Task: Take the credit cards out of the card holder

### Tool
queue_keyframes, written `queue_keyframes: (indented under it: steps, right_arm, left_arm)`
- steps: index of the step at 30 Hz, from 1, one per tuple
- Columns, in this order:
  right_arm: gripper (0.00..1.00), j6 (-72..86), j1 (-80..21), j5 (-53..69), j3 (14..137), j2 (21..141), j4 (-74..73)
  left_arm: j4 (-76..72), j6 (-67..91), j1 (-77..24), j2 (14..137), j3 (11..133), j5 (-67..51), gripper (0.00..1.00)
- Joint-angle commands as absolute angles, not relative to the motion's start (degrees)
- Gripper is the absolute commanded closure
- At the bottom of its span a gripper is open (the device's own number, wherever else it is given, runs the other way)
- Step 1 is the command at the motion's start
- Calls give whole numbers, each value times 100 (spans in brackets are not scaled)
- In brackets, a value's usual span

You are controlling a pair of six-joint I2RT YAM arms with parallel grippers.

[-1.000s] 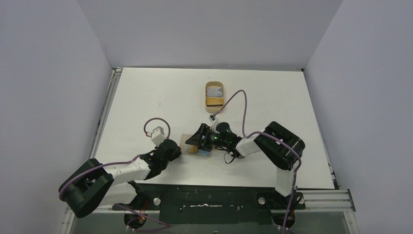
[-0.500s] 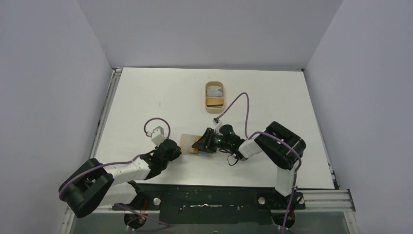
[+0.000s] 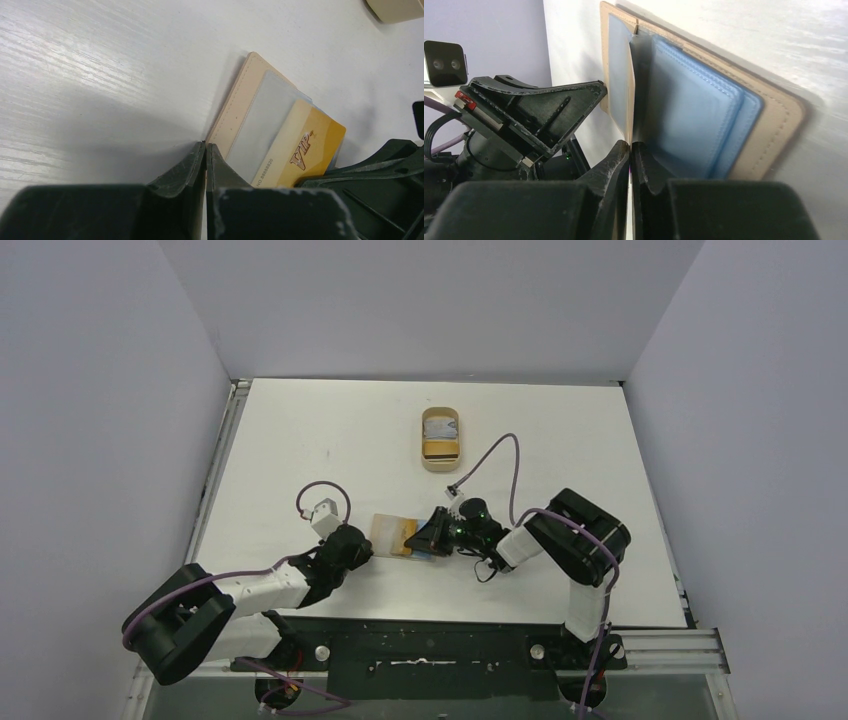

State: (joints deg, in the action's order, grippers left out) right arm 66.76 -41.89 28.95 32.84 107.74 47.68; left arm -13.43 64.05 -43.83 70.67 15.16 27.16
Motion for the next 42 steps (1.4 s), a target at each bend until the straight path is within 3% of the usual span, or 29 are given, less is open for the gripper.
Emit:
queue_keyframes:
  steps: [1, 9, 15, 21, 32, 42]
  right_arm:
    - [99, 6561, -4058, 2961, 3096, 10516, 5039]
    - [100, 6279, -3841, 3049, 2902, 9904, 4334]
    - [100, 5671, -3567, 3039, 3089, 8988, 2879]
    - [100, 5608, -3404, 2285, 3799, 7949, 1631]
    - [100, 7994, -3589, -1322, 4926, 8117, 1349]
    - [100, 10670, -3853, -2732, 5942, 9568, 1276]
  left_arm:
    - [-1374, 6381, -4409, 7170, 1670, 2698, 100]
    - [-1406, 6390, -4404, 7125, 1627, 2691, 100]
    - [-1406, 6403, -4410, 7071, 1592, 2702, 100]
    - [-1384, 6416, -4405, 6990, 1584, 2721, 100]
    - [-1346, 6442, -4421, 6802, 1522, 2655, 100]
    - [-1262, 6462, -4446, 6524, 1429, 2701, 100]
